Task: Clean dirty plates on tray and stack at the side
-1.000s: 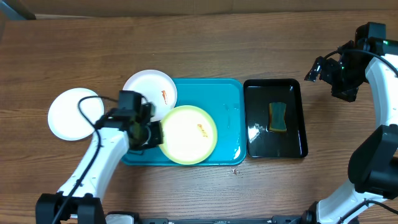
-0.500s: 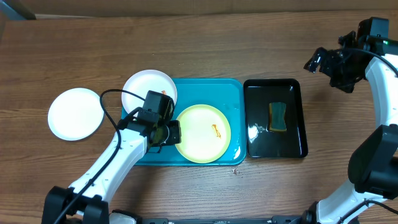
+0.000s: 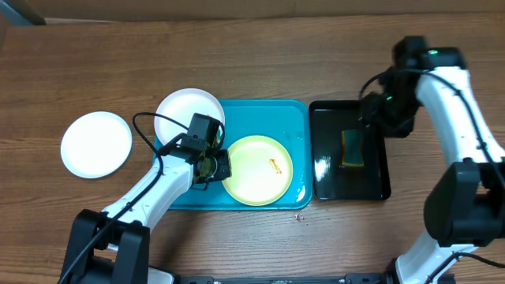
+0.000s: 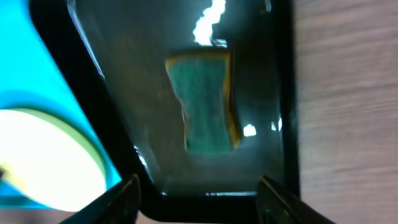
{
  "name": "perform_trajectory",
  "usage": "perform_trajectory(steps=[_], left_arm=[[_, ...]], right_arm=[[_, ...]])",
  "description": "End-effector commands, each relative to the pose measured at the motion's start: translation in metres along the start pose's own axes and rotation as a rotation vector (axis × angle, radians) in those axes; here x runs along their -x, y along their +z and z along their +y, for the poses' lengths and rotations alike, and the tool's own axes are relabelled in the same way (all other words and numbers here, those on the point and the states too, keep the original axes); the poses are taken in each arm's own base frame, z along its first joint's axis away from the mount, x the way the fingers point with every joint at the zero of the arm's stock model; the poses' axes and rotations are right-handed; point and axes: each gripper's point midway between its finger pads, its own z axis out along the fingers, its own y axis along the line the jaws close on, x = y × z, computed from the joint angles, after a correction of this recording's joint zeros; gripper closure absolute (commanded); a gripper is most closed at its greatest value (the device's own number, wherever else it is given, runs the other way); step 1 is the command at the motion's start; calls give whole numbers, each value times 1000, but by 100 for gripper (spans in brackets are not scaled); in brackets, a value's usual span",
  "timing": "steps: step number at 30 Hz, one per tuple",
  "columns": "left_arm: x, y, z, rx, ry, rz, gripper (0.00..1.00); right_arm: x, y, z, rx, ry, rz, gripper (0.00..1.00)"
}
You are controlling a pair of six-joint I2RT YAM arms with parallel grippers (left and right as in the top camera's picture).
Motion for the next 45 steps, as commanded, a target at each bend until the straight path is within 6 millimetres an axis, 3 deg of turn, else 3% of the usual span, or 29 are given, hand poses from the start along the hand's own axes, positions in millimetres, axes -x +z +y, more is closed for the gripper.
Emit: perform_trajectory(steps=[1,6,10,11,15,16,18,19,20,21,22,27,33,34,35,36,37,38,39,41,42,45], left_arm=[[7,-1,-1,6,-13,-15,74],[7,-1,-1,6,-13,-15,68],[6,-1,-1,7,-13,-13,67],[6,-1,-1,7,-13,-12,66],[6,-1,-1,8,-13,-11,65],[6,-1,-1,8,-13,-11,64],[6,-1,-1,8,-13,-11,62],[5,-1,-1,8,-13,-10,61],[5,-1,-1,9,-13,-8,61],[5,-1,0,10,-14,-7,61],[4,-1,0,11,-14,-5,61],[2,-1,-3,-5,-13,6,61],[0,-1,-2,-1,-14,14,62],[0,-1,-2,0,-14,15,62],[-1,-1,-2,1,-15,16,62],[-1,-1,-2,1,-15,17,62],[-1,-1,-2,1,-14,17,62],[-1,-1,-2,1,-14,17,62],[-1,-1,-2,1,-14,17,62],[-1,-1,-2,1,-14,17,62],[-1,-1,-2,1,-14,17,62],[-2,-1,-1,3,-15,21,61]], right_arm=[[-12,15,-18,-145,19,10,31],[-13,54,-15,-138,4,-4,29],[-13,81,-12,-116,-17,-31,39],[-14,87,-10,-102,-21,-31,44],[-20,100,-2,-41,-29,-18,92],[-19,99,0,-35,-29,-18,96],[-16,95,2,-30,-39,-28,93],[-12,91,4,-27,-52,-37,80],[-8,86,5,-26,-56,-47,60],[-5,81,5,-25,-55,-55,49],[0,77,6,-22,-54,-67,44],[18,71,13,1,-63,-140,43],[22,89,12,12,-68,-175,52],[22,93,11,16,-68,-184,57],[24,96,11,19,-70,-193,76],[25,98,11,22,-71,-201,87],[26,98,12,24,-71,-206,92],[27,97,14,32,-71,-211,92],[28,95,18,51,-75,-211,86],[29,86,24,78,-80,-202,61],[30,80,27,83,-80,-196,55],[29,59,31,78,-76,-172,51]])
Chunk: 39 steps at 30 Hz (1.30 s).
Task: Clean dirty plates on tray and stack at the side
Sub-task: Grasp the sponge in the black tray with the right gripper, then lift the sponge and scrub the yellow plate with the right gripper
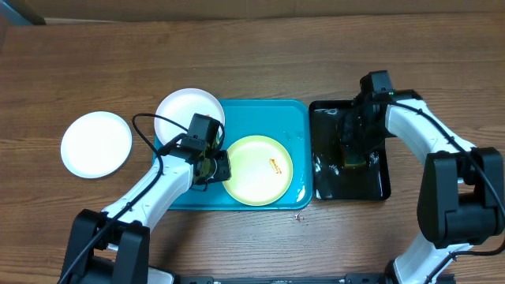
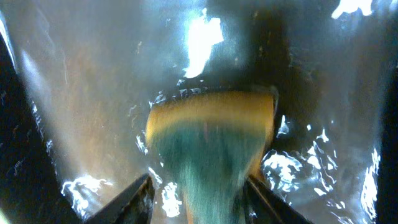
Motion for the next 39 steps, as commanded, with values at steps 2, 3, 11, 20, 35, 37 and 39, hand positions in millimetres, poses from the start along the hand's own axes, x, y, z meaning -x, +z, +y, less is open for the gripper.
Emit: perform_trajectory(steps=[2,3,11,20,35,37,39], left_arm=[[2,-1,-3,-7,-4,5,61],[1,-1,-3,-6,-4,8,61],[-9,-1,2,16,-9,49,61],[-10,-1,3,18,-9,54,62],[-14,0,1,2,-11,71,87],[-12,0,0,1,-10,62,89],[-9,0,-1,-3,-9,51,90]], right_arm=[[18,-35,15,34,-4,-38,50],[16,-36,13,22,-2,-31,51],[-9,-4,-20,-111,10,15,50],[-11,15,-13,-42,11,-6,96],[9,-47,-1,-82,2,-3,96],[11,-46,0,-78,-5,-14,96],[15,-46,2,-72,-9,-33,96]])
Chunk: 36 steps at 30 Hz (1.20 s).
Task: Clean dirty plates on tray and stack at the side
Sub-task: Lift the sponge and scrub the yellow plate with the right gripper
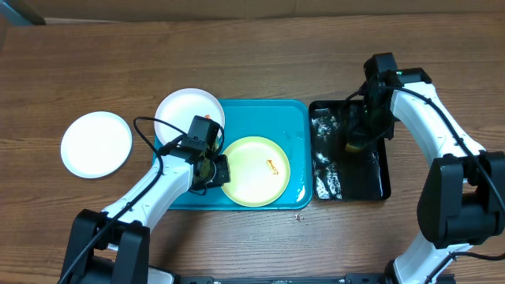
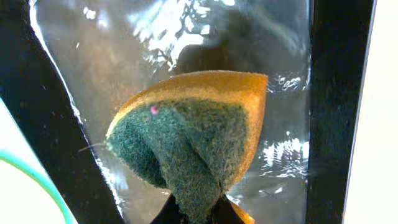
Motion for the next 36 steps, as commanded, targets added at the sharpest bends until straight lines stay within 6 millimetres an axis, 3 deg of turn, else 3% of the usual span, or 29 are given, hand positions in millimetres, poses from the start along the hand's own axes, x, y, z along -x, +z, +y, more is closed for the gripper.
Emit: perform_trajectory(steps=[1,4,10,11,13,14,16,22,28,33,36], left_arm=[[7,0,-6,-19,3,-16,91],[10,0,-7,-23,3,-28,96],[12,0,-4,-5,-19,-43,95],[12,0,-4,-7,-19,-42,91],[10,0,-6,-19,-18,-31,69],[8,0,-7,-24,-19,-23,63],[6,0,-6,-20,-19,-13,62],[1,9,-2,-21,-19,-17,75],[-1,16,0,-26,-17,-34,76],[4,16,-2,-37,-14,-56,95],[6,16,-3,-40,-14,-61,96]], right_arm=[[8,-8,4,-1,-15,-50,96],[9,-8,4,3,-15,-52,96],[6,-9,9,-2,-31,-48,96],[7,-11,11,-1,-34,-52,96],[7,-16,14,1,-41,-57,96],[7,-18,15,1,-45,-57,96],[6,-22,18,2,-51,-58,96],[4,-23,20,1,-58,-52,96],[1,-24,20,-3,-62,-39,96],[-1,-30,23,1,-73,-47,96],[-3,-41,33,8,-127,-59,96]])
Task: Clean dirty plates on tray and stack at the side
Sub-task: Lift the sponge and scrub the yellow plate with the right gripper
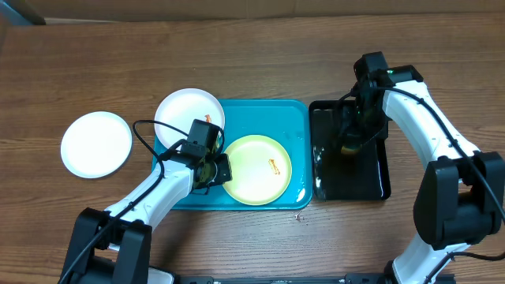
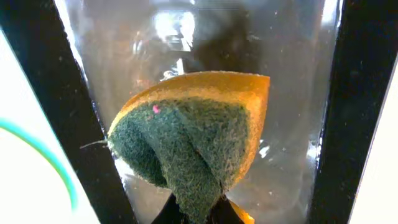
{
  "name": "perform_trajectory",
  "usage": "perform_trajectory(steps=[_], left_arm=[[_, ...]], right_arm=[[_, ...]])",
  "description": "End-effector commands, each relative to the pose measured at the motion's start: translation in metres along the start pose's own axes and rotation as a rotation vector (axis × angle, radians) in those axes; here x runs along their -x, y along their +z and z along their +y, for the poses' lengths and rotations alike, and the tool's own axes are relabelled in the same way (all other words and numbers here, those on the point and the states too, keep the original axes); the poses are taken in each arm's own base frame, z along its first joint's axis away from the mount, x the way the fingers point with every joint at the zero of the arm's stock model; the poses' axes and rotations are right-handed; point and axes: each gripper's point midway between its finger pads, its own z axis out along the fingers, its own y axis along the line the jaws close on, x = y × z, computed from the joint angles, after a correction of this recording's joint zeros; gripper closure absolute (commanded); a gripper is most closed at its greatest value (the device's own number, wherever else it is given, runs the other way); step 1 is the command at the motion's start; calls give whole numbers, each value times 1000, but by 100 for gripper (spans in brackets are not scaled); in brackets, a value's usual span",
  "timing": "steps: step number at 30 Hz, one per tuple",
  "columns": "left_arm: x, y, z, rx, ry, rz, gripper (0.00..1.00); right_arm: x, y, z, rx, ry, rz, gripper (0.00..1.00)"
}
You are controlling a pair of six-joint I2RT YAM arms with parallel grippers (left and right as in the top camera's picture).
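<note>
A pale green plate (image 1: 258,169) with an orange smear lies on the teal tray (image 1: 272,118). My left gripper (image 1: 218,166) grips its left rim. A white plate (image 1: 183,113) overlaps the tray's far left corner. Another white plate (image 1: 96,143) lies on the table at the left. My right gripper (image 1: 352,142) is shut on a folded yellow and green sponge (image 2: 193,143), held above the water in the black basin (image 1: 379,185).
A small bit of debris (image 1: 297,215) lies on the wood near the tray's front edge. Cables run along both arms.
My right gripper with the sponge has shifted slightly toward the basin's left part. The splashes in the basin water have settled. The left gripper and green plate have barely moved.
At first my right gripper hung open above the sponge lying flat in the basin. Then it was down in the water around the sponge. Later it held the folded sponge lifted clear, as it does now. My left gripper stayed on the green plate's rim throughout.
</note>
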Motion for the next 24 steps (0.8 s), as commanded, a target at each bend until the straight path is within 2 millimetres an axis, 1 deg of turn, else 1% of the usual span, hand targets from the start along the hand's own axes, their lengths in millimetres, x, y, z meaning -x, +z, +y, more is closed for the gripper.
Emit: perform_trajectory(steps=[1,4,6,9,13,19,21,24], left_arm=[[-4,5,2,7,1,14,96],[-6,10,4,13,-10,25,96],[-7,15,5,18,-25,35,96],[-11,23,7,24,-32,59,96],[-14,25,4,7,-35,76,96],[-9,23,2,3,-28,70,96],[-10,23,2,4,-28,72,96],[-10,23,2,4,-28,73,96]], right_arm=[[11,-40,23,30,-81,-109,96],[9,-51,46,42,-139,-132,96],[5,-54,69,53,-199,-151,96],[-3,-52,98,50,-284,-176,96],[-17,-45,126,17,-357,-201,96],[-25,-33,147,-87,-406,-289,96],[-27,-27,153,-109,-430,-310,96],[-29,-13,156,-135,-453,-329,96]])
